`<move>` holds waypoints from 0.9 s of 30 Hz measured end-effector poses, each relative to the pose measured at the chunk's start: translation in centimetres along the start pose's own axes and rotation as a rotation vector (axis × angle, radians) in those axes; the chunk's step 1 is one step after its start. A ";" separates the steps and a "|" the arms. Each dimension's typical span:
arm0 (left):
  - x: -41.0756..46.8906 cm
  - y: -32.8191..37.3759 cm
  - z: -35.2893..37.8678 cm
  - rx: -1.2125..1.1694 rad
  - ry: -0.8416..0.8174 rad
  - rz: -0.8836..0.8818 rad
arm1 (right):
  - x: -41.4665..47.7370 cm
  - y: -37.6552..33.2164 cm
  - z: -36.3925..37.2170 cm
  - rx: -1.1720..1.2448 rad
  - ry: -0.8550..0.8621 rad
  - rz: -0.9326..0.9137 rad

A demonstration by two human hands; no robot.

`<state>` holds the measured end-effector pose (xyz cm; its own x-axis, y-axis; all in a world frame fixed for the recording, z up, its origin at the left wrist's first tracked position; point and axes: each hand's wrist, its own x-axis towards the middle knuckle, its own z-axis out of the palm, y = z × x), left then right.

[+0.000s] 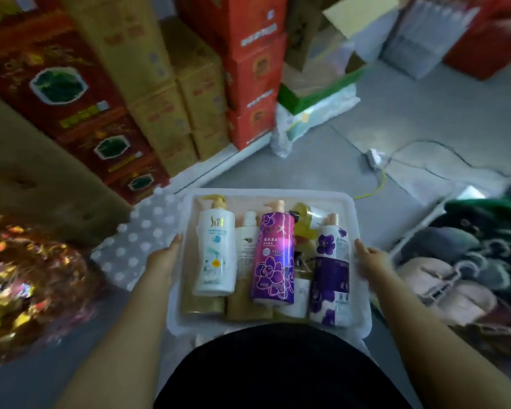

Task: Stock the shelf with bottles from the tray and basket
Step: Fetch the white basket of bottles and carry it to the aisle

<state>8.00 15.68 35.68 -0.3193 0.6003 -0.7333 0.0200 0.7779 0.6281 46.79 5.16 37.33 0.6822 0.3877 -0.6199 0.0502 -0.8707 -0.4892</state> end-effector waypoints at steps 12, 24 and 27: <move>-0.7 4.6 16.0 0.568 -0.476 0.134 | -8.2 10.7 -6.4 0.371 0.429 0.382; -2.8 3.2 24.2 1.021 -0.755 0.273 | -21.2 17.2 -0.4 0.886 0.758 0.765; -2.4 -1.5 27.2 1.103 -0.797 0.308 | -24.2 19.9 0.2 0.978 0.806 0.875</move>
<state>34.55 18.11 29.41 0.4456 0.4252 -0.7878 0.8364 0.1161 0.5357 31.16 -21.55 42.49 0.4585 -0.6640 -0.5907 -0.8263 -0.0739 -0.5583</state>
